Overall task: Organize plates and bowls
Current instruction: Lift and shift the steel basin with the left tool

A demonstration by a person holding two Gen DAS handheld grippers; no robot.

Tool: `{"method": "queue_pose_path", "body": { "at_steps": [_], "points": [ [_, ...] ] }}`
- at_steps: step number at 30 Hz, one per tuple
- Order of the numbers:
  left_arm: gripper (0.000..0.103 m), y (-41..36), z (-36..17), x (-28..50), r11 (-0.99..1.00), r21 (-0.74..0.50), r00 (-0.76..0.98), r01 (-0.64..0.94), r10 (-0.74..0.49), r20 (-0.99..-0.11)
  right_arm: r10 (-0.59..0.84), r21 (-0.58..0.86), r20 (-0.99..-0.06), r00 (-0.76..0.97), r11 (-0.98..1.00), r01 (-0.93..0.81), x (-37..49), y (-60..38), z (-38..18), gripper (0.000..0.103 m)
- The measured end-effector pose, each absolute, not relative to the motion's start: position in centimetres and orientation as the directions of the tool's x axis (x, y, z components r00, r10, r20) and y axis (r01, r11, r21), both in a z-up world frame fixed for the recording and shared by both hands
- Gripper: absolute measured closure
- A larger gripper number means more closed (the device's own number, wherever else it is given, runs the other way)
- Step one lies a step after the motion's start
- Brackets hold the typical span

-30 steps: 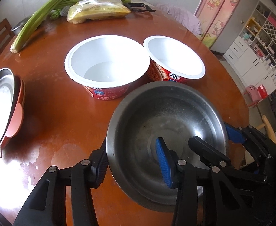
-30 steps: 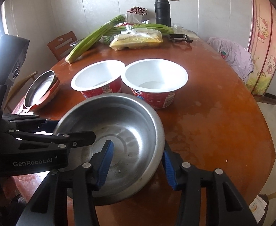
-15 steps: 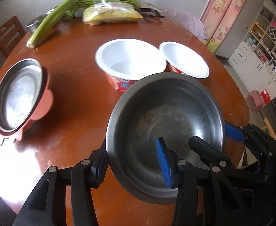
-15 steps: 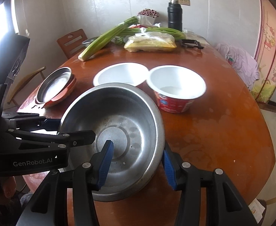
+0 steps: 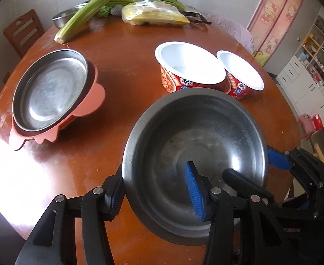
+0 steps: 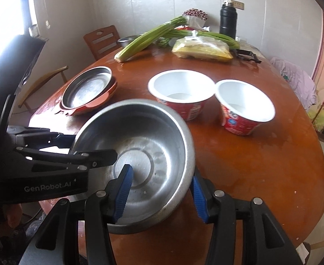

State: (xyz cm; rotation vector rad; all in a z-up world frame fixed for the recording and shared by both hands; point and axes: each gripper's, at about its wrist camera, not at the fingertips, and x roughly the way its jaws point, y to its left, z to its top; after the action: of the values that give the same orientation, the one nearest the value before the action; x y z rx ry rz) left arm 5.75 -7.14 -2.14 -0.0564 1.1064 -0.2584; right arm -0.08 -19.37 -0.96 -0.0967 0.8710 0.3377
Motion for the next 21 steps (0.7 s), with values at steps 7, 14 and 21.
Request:
{"method": "queue_pose_path", "body": {
  "at_steps": [7, 14, 21],
  "points": [
    [0.049, -7.1, -2.2, 5.74, 0.966, -0.176, 0.422, 0.187, -0.241, -0.874, 0.247, 0.053, -0.777, 0.579, 0.942, -0.331, 0.07, -19.16, -1.32, 0.05],
    [0.049, -7.63, -2.56, 5.85, 0.968, -0.154, 0.416, 0.198, -0.225, -0.881, 0.249, 0.061, -0.781, 0.573, 0.943, -0.327, 0.31, -19.57, -1.49, 0.05],
    [0.049, -7.92, -2.76, 5.94, 0.971, -0.134, 0.421, 0.199, -0.208, -0.883, 0.256, 0.077, -0.788, 0.56, 0.943, -0.324, 0.61, -19.8, -2.07, 0.05]
  ]
}}
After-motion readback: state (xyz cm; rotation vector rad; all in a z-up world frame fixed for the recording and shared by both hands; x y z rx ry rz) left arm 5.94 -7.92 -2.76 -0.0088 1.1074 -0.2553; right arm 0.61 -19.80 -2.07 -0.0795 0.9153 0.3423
